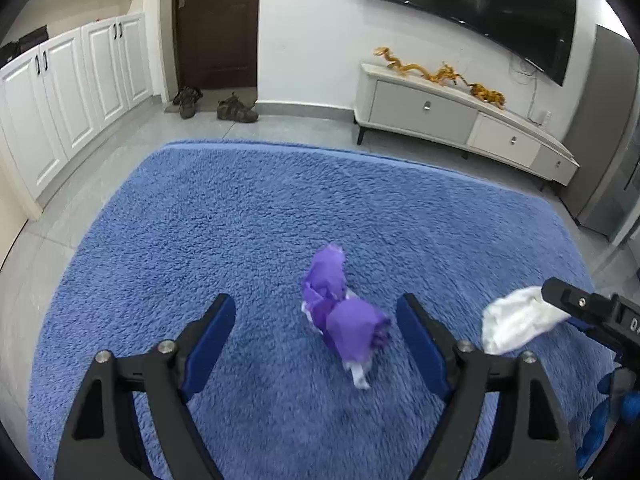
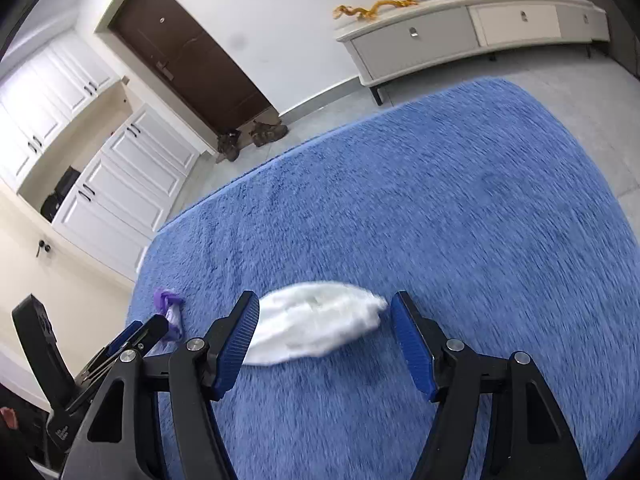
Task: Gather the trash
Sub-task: 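Grasp the purple wrapper with the left gripper while the right grasps the white tissue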
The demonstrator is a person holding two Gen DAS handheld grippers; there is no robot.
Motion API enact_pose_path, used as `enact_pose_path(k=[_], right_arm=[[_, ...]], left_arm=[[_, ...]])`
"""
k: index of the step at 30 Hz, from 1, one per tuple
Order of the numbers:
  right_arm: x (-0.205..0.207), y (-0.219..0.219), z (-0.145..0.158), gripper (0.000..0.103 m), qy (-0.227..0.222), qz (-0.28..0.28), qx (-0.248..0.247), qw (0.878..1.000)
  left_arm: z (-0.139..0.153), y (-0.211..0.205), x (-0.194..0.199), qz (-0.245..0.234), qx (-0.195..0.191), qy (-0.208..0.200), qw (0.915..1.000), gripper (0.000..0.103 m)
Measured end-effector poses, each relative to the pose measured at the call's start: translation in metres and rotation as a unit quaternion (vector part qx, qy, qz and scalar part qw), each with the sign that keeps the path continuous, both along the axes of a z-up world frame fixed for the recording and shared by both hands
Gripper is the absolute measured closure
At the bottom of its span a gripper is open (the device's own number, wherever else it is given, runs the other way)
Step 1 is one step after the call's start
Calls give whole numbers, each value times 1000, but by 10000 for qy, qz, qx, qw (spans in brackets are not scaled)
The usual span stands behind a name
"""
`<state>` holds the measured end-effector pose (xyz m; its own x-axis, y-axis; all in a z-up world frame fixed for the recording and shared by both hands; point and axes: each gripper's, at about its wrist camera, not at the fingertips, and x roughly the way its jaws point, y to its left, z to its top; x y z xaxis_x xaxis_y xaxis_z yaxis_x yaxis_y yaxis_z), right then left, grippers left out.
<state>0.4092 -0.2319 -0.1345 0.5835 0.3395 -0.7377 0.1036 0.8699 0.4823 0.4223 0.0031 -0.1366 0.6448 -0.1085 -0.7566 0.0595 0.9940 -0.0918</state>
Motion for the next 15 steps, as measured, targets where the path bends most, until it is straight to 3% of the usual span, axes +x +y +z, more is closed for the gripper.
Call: enact_pose_path(k=[1, 2, 4, 6, 8, 15], right_arm=[[3, 2, 0, 37, -4, 35, -39, 10000], [6, 6, 0, 46, 0, 92, -117, 9999], [10, 15, -1, 56, 41, 226, -289, 9993], [9, 21, -2, 72, 25, 360, -445, 9984], [5, 25, -4, 89, 32, 502, -557, 9972], [-39, 26, 4, 96, -258, 823, -679, 9940]], left_arm=[[-3, 0, 3, 3, -39, 56, 10000, 35], [-4, -1, 5, -1, -56, 79, 10000, 37], [-6, -4, 7, -29, -45, 119, 9999, 53], [-11, -8, 5, -95, -5, 181, 9998, 65], [-11, -12, -2, -112, 102, 117, 9998, 70], [-3, -4, -41, -317, -59, 47, 9995, 71]])
